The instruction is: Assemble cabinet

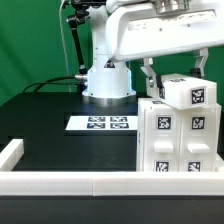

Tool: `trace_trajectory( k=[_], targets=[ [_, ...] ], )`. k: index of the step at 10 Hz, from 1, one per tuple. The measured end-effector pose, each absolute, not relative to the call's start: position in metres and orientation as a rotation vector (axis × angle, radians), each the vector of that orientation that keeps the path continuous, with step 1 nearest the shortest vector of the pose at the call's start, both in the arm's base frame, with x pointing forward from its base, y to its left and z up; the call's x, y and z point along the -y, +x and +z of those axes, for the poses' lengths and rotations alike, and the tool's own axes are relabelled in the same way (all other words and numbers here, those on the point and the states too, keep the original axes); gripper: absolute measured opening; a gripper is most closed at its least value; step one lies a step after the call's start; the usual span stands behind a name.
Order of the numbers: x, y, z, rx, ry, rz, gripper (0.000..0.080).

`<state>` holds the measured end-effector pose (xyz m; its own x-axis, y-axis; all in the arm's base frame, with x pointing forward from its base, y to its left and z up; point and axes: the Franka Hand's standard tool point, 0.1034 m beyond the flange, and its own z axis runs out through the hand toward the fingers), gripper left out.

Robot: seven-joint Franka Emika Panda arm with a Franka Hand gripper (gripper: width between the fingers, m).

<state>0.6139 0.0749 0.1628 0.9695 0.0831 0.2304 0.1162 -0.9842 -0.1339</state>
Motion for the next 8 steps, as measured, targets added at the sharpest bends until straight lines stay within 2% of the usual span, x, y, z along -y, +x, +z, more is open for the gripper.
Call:
trace_trajectory(
  k=[4,6,8],
  targets=[
    [-0.0742,0.6141,0.1635,-0.433,-2.889,-0.434,0.0560],
    [-0.0695,0.6173,0.1639,-0.369,-2.906,-0.382,0.0560],
    [-0.0708,0.6191,0.1648,-0.590,-2.844,-0.364,0.0560]
  ],
)
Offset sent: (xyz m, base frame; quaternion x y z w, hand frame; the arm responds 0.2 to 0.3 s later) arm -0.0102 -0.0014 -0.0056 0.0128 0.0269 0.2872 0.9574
